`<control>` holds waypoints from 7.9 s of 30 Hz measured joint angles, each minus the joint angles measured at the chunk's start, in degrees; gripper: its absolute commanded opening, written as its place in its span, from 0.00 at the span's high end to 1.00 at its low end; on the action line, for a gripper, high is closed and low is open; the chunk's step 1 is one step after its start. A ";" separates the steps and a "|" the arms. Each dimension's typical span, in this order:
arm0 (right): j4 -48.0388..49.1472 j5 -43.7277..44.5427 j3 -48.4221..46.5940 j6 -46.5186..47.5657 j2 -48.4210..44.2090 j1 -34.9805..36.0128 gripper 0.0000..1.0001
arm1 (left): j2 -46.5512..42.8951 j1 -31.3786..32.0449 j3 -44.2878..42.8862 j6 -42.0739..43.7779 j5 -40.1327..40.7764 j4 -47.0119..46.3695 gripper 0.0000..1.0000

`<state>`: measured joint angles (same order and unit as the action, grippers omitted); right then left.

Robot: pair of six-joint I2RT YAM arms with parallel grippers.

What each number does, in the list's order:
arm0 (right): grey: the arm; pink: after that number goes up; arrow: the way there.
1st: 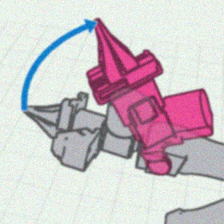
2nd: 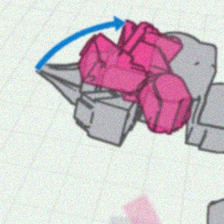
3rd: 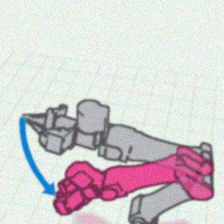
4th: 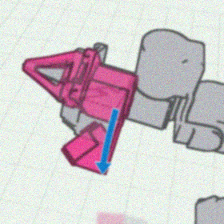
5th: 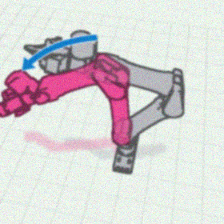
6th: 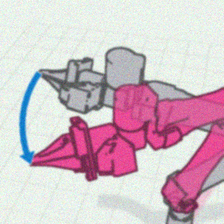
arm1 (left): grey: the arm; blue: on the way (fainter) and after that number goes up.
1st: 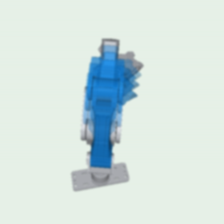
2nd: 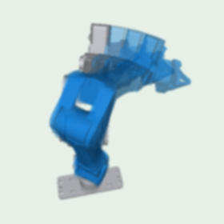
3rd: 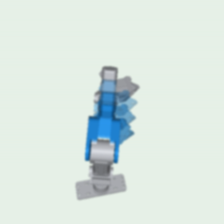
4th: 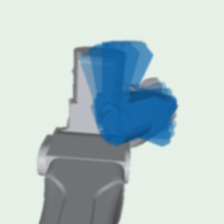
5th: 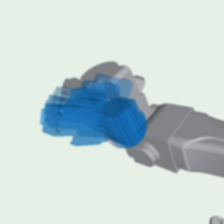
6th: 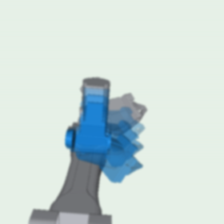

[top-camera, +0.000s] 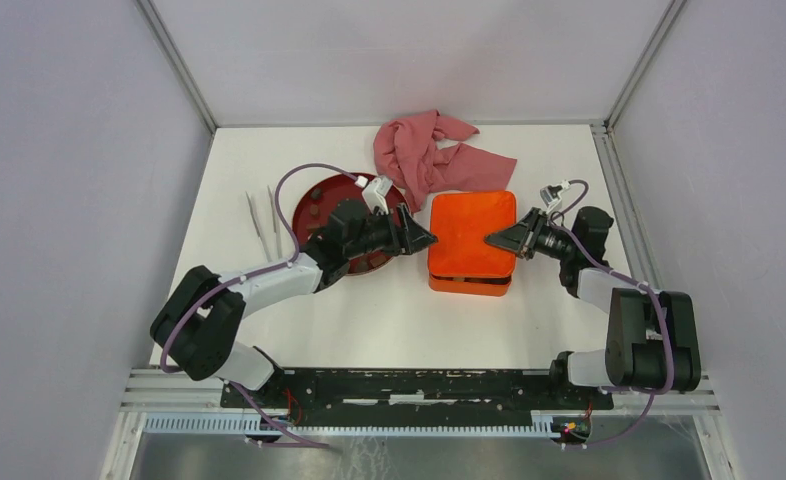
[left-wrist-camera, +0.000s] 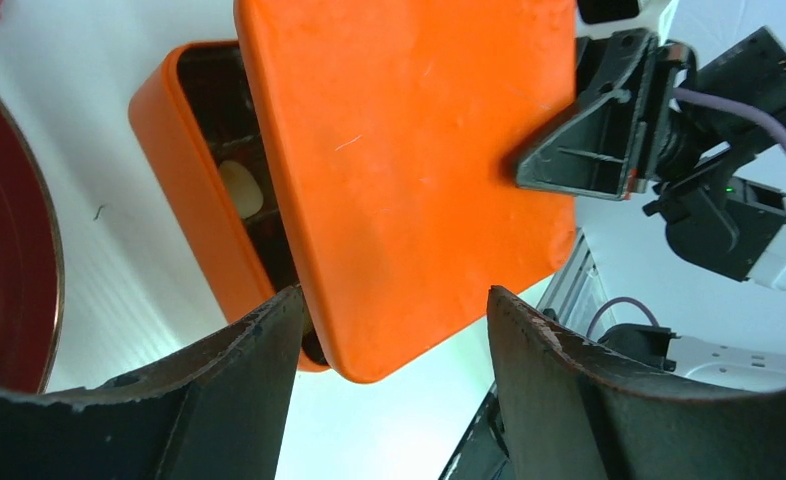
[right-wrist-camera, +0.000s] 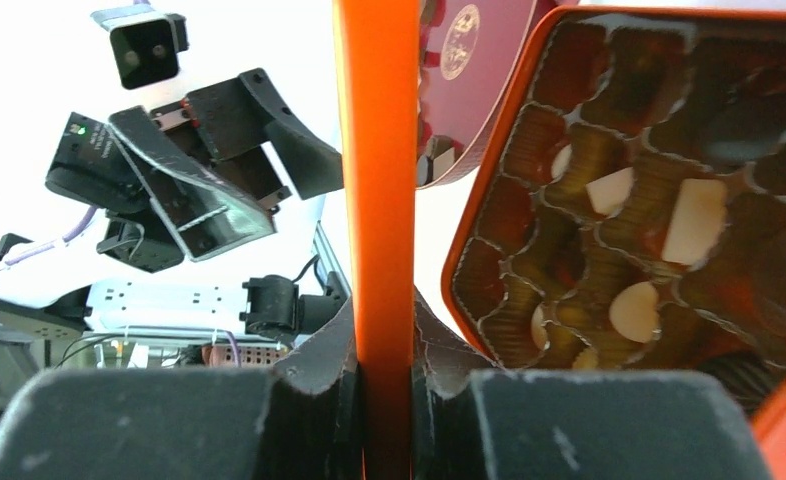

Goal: Pack the chocolate
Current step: Close the box lid on the packing box.

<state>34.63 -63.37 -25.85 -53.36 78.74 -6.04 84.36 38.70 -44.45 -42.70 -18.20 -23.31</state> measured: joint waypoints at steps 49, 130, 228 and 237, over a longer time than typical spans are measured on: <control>-16.11 1.64 -6.19 16.20 8.13 1.03 0.58 | 19.85 -0.11 -10.14 0.57 -6.32 4.81 0.40; -62.71 28.72 -15.19 117.28 -13.40 25.20 0.13 | 27.69 -1.05 -27.19 6.78 -7.43 22.03 0.36; -66.01 32.46 -18.27 102.88 -5.18 26.67 0.54 | 26.01 -1.81 -28.61 11.50 -6.54 27.45 0.37; -65.75 37.66 -18.27 101.09 -6.34 26.69 0.54 | 26.16 -1.36 -28.61 11.47 -7.54 27.43 0.37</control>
<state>-31.11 -25.71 -44.12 47.72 72.40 20.64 110.52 37.34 -73.06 -31.22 -25.74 4.12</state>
